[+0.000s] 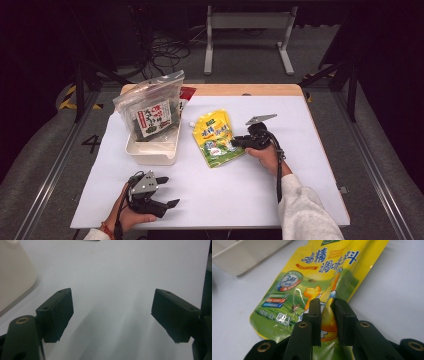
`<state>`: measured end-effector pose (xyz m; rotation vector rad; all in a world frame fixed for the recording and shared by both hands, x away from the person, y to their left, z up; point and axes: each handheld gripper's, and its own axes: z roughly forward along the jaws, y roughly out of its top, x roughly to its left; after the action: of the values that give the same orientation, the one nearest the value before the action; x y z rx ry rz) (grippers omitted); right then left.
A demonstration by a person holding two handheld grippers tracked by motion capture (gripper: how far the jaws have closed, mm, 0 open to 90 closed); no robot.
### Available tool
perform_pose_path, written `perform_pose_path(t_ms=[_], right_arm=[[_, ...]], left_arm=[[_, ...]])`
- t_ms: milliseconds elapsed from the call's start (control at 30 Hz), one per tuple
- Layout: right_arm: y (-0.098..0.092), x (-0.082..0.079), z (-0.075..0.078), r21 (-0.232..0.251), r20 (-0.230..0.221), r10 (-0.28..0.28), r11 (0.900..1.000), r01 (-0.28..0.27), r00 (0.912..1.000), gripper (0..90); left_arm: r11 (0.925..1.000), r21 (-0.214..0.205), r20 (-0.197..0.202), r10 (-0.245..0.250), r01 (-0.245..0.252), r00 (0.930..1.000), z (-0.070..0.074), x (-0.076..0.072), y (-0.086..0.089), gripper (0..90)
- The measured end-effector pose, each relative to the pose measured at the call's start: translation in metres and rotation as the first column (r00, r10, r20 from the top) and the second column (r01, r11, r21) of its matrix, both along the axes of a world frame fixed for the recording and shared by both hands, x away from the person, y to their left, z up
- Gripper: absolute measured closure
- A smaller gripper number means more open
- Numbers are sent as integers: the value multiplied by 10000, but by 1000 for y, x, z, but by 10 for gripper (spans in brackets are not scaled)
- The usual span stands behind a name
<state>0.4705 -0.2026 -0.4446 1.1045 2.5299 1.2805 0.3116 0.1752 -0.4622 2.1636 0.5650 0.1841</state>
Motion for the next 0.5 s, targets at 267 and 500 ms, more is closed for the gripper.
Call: perform_pose_path(t_ms=[267, 500], right_arm=[[-3, -18, -1, 257, 153, 369, 9990, -373, 9992, 777], [-8, -47, -3, 406, 351, 859, 9954, -873, 9957, 783]], left_arm=[[9985, -474, -584, -312, 285, 9978, 0, 9, -15, 177], [9984, -520, -1074, -260, 205, 9939, -2, 18, -29, 157]])
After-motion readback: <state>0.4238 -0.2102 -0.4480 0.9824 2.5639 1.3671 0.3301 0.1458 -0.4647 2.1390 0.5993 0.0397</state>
